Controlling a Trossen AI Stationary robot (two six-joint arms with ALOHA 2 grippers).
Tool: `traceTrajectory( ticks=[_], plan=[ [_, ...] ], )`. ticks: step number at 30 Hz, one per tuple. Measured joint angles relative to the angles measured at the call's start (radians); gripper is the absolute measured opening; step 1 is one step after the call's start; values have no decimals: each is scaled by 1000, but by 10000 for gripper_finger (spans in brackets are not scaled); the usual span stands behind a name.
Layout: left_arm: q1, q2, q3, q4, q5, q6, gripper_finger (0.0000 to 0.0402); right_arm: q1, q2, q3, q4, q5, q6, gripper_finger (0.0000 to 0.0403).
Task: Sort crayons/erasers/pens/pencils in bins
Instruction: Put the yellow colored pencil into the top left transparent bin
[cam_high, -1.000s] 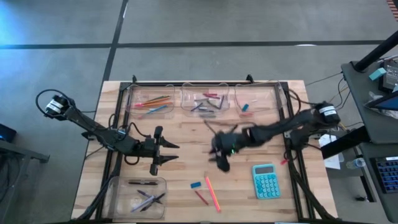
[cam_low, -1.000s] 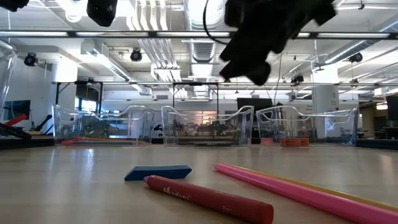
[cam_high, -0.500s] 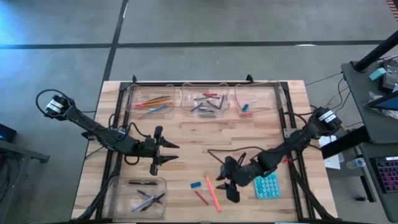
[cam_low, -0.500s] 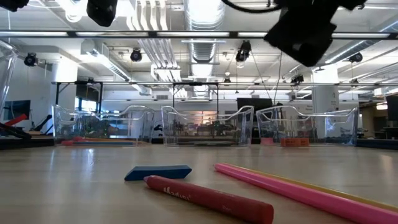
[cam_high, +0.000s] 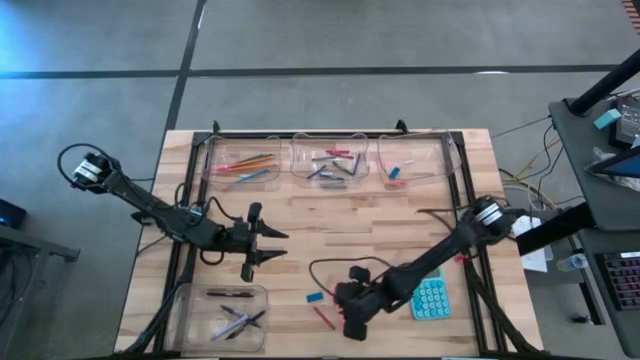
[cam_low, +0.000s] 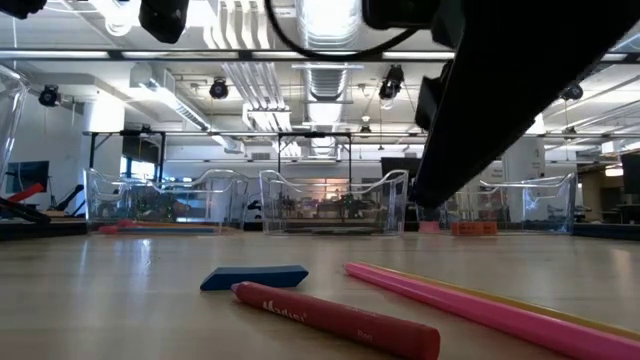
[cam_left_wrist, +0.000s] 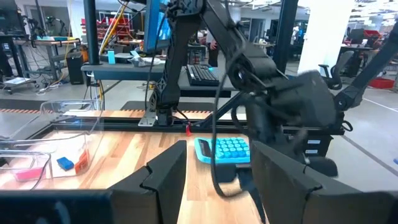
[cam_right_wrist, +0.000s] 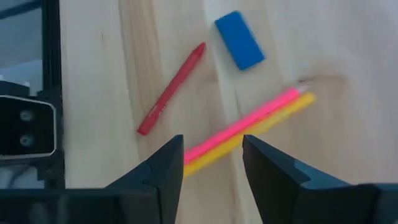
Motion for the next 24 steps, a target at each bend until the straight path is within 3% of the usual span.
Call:
traceTrajectory(
  ticks=[10, 24],
  plan=[
    [0, 0, -4, 0, 0, 0, 164, -2, 100, 53, -63, -26, 58, 151],
    [0, 0, -4, 0, 0, -1, 164, -7, 119, 51, -137, -11, 77, 150]
  ],
)
